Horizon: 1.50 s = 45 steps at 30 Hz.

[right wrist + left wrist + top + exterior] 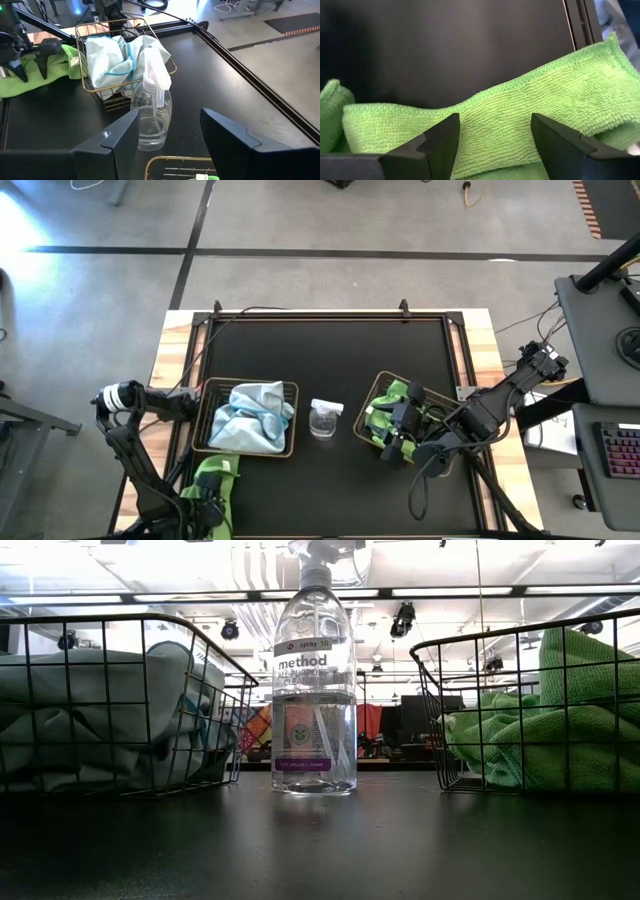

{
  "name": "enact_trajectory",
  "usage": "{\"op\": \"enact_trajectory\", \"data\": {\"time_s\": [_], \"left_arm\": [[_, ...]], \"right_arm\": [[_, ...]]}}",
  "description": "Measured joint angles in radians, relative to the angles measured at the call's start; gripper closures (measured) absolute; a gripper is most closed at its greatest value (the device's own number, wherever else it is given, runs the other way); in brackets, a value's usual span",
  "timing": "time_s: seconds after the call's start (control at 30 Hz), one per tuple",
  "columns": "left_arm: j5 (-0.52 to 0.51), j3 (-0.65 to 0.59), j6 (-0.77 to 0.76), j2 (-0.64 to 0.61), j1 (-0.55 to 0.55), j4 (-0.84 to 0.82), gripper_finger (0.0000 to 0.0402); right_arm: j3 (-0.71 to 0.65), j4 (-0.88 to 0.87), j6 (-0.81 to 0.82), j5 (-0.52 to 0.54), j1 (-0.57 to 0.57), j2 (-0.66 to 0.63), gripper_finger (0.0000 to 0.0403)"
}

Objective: Sort microfiber towel by color & place in baskets
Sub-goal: Put the green microfiber towel into the right wire basket

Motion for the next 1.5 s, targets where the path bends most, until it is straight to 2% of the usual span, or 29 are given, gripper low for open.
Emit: {"op": "enact_trajectory", "data": {"time_s": [0.33, 0.7, 0.87, 0.93, 1.13, 1.5], "left_arm": [[-0.004, 0.025, 0.111, -0.002, 0.012, -0.053, 0.0173], [-0.004, 0.127, 0.430, -0.002, 0.012, -0.225, 0.0173], [-0.003, 0.147, 0.613, -0.003, 0.012, -0.230, 0.0173], [0.024, 0.148, 0.667, -0.003, 0.012, -0.230, 0.0173], [0.200, 0.134, 0.838, -0.003, 0.017, -0.225, 0.0173], [0.224, 0.122, 0.885, -0.003, 0.031, -0.235, 0.0173]], "right_arm": [[0.000, 0.000, 0.000, 0.000, 0.000, 0.000, 0.0200], [0.000, -0.001, 0.000, 0.000, 0.000, 0.000, 0.0200], [0.000, -0.002, -0.001, 0.000, 0.000, 0.000, 0.0200], [0.000, -0.003, -0.001, 0.000, 0.000, 0.000, 0.0200], [0.000, -0.003, -0.002, 0.000, 0.000, 0.000, 0.0200], [0.000, -0.004, -0.003, 0.000, 0.000, 0.000, 0.0200]]}}
